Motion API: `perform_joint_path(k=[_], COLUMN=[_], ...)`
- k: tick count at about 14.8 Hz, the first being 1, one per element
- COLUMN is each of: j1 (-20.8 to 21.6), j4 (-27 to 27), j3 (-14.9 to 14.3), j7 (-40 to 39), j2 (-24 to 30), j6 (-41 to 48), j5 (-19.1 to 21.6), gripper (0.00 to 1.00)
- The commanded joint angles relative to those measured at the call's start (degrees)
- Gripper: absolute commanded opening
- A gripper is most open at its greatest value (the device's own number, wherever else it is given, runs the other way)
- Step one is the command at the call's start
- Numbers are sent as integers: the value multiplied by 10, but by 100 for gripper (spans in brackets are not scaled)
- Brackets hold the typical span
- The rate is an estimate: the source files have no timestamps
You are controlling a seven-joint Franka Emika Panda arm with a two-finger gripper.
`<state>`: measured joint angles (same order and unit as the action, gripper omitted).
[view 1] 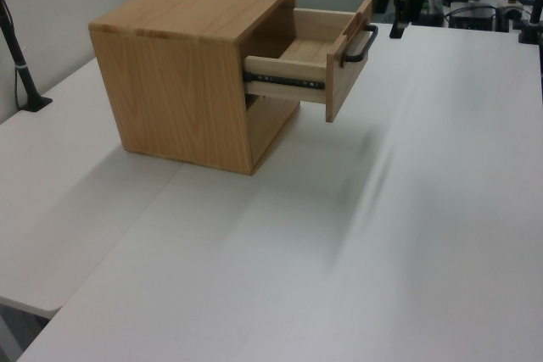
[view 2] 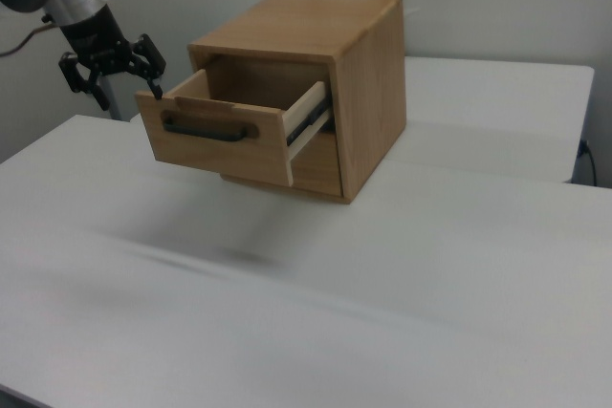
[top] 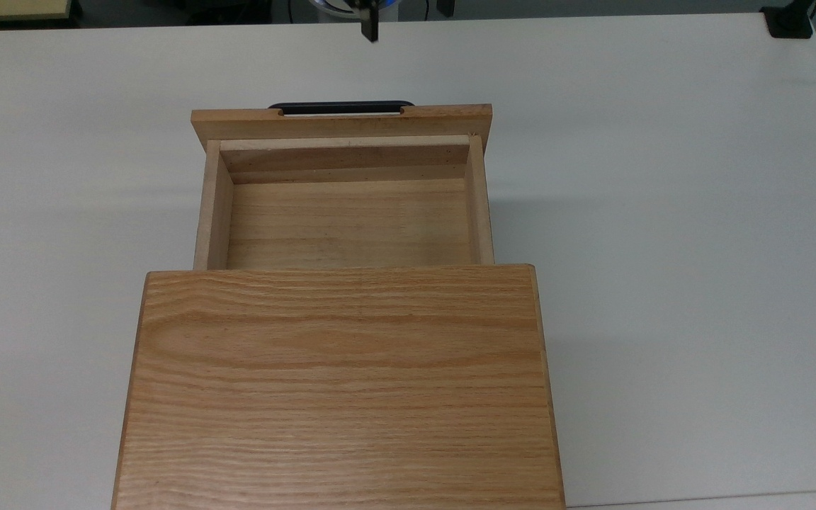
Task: Open the drawer by sliding it
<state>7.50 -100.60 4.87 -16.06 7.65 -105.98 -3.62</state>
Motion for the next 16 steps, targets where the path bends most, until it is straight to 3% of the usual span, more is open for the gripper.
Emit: perform_joint_path(k=[1,6,12,16], j1=[-37,-121,-122,-119], j4=[19,83,95,114], j3=[8,-2,-35,-36], j7=[148,166,191,188], j2=[1,-49,-73,-76], j6=[73,186,204,205], j5=[22,56,49,48], gripper=[100,100,100,100])
